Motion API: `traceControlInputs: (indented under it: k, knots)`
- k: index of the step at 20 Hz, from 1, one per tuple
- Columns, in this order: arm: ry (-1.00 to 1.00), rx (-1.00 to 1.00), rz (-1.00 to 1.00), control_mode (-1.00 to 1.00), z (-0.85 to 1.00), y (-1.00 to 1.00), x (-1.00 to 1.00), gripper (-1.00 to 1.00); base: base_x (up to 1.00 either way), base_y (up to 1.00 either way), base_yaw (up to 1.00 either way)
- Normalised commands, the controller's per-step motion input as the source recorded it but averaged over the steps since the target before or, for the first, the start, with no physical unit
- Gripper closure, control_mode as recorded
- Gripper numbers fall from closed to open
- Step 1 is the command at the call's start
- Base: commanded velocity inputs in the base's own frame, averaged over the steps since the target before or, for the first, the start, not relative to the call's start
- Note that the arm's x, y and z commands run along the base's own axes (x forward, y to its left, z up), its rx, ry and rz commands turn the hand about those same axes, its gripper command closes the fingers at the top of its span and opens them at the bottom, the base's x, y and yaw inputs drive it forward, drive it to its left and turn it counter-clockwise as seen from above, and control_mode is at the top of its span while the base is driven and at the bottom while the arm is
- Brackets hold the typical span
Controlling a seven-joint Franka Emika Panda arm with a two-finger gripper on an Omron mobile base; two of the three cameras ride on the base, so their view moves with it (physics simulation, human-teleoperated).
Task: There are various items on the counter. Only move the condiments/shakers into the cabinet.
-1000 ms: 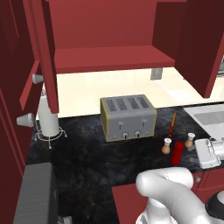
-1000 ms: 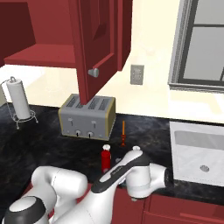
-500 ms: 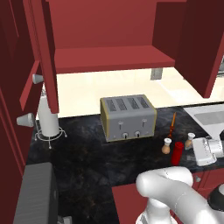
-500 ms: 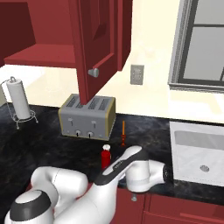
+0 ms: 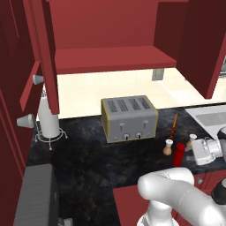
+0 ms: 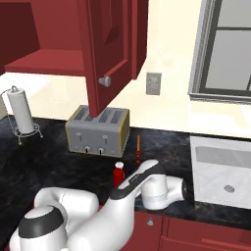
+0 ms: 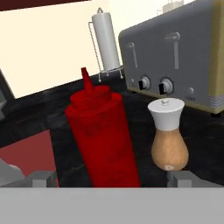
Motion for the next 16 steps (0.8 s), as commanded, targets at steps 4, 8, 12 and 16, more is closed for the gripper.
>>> traceControlInputs:
  k: [4,8,12,16]
  knots:
    - [0.05,0.00,0.00,-1.00,-0.01,0.10,0.02,-1.00,0.00,0.00,0.00]
    - [0.04,0.00,0.00,-1.00,0.00,0.14,0.00,-1.00,0.00,0.00,0.00]
    - [0.02,0.00,0.00,-1.00,0.00,0.14,0.00,-1.00,0.00,0.00,0.00]
    - [0.02,0.00,0.00,-1.00,0.00,0.14,0.00,-1.00,0.00,0.00,0.00]
